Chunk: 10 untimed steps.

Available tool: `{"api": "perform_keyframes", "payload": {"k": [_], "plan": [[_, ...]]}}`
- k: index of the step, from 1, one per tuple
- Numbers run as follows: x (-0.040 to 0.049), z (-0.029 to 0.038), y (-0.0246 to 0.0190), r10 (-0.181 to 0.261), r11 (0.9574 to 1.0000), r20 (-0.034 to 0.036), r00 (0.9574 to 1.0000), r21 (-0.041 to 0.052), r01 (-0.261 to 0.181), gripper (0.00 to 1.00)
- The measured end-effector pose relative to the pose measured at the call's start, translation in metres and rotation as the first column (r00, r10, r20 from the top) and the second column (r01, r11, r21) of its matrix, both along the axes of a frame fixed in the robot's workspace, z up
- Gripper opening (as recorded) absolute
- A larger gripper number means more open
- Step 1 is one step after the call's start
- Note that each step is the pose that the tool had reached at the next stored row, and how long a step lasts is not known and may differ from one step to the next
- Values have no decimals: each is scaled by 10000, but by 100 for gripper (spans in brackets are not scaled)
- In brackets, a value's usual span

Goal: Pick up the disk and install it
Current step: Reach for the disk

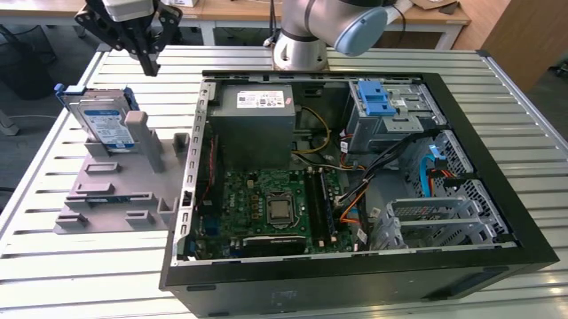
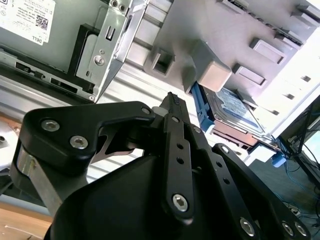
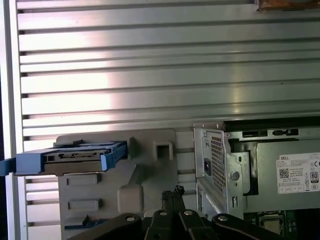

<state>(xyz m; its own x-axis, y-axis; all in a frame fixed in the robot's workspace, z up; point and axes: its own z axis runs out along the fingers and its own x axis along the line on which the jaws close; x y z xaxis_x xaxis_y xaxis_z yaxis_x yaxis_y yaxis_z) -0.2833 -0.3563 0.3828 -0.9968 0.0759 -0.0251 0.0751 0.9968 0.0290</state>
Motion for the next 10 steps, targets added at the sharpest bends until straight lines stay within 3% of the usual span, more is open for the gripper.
{"api": "perform_keyframes", "payload": {"k": [10], "plan": [[-129,-8,37,0,10000,0,10000,0,0,11]]}}
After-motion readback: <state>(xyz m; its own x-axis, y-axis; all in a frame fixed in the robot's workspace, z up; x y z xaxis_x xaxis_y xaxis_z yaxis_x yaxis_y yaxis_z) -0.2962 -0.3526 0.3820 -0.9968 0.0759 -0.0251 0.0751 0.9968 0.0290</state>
